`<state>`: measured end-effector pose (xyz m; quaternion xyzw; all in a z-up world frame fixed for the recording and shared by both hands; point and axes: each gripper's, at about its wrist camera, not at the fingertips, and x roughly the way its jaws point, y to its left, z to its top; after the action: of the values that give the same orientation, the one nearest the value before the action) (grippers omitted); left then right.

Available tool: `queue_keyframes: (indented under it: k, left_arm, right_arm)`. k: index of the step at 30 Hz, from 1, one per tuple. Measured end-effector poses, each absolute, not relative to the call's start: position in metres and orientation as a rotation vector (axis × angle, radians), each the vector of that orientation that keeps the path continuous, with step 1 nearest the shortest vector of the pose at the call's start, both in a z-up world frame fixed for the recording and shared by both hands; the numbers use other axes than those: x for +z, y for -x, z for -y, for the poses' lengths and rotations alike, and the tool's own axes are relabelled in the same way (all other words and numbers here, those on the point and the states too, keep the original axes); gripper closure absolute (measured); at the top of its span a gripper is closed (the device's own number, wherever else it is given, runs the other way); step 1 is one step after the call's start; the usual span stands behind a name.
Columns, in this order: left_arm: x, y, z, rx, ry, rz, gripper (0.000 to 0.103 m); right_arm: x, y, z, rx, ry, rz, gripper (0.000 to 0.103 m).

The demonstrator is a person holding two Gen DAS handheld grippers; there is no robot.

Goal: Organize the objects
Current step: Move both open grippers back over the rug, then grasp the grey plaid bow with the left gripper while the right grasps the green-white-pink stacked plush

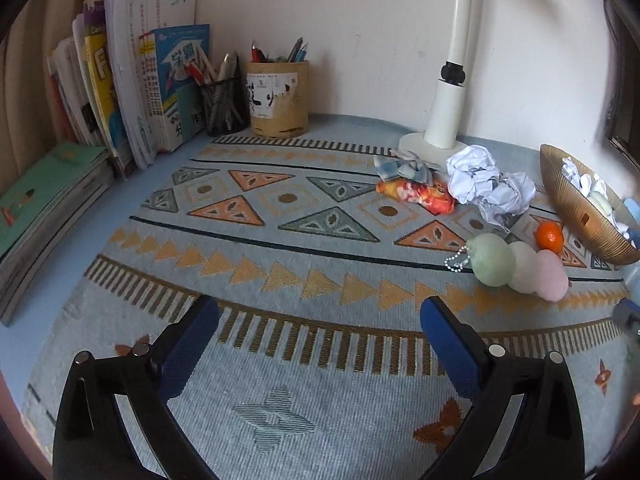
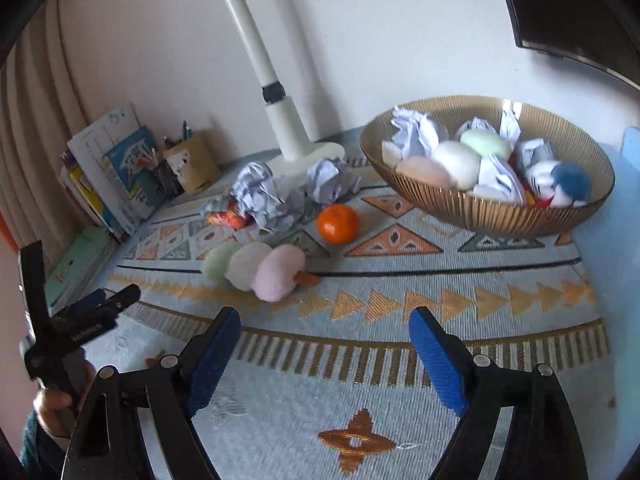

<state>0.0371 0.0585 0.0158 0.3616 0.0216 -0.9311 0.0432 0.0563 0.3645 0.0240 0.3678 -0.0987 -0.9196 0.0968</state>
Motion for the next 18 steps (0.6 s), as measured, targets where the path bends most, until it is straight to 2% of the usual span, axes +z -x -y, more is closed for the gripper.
queue_keyframes:
  k: [5,12,15,18]
  left_arm:
    - [0.015,-0.043,-0.065,-2.875,-1.103,-0.028,0.002]
    - [0.012,-0.039,-0.056,-2.878,-1.136,-0.109,0.002]
    - [0.010,-0.037,-0.056,-2.881,-1.164,-0.118,0.002]
    - [0.010,-0.039,-0.057,-2.894,-1.163,-0.117,0.002]
  right_arm:
    - [0.018,-0.051,-0.358,-2.711,-1.126,0.264,0.011]
    - [0.017,-0.053,-0.356,-2.727,-1.132,0.259,0.011]
    - [0.019,-0.061,-0.359,-2.735,-1.145,0.289,0.011]
    - [0.017,-0.080,-0.362,-2.658,-1.199,0.431,0.011]
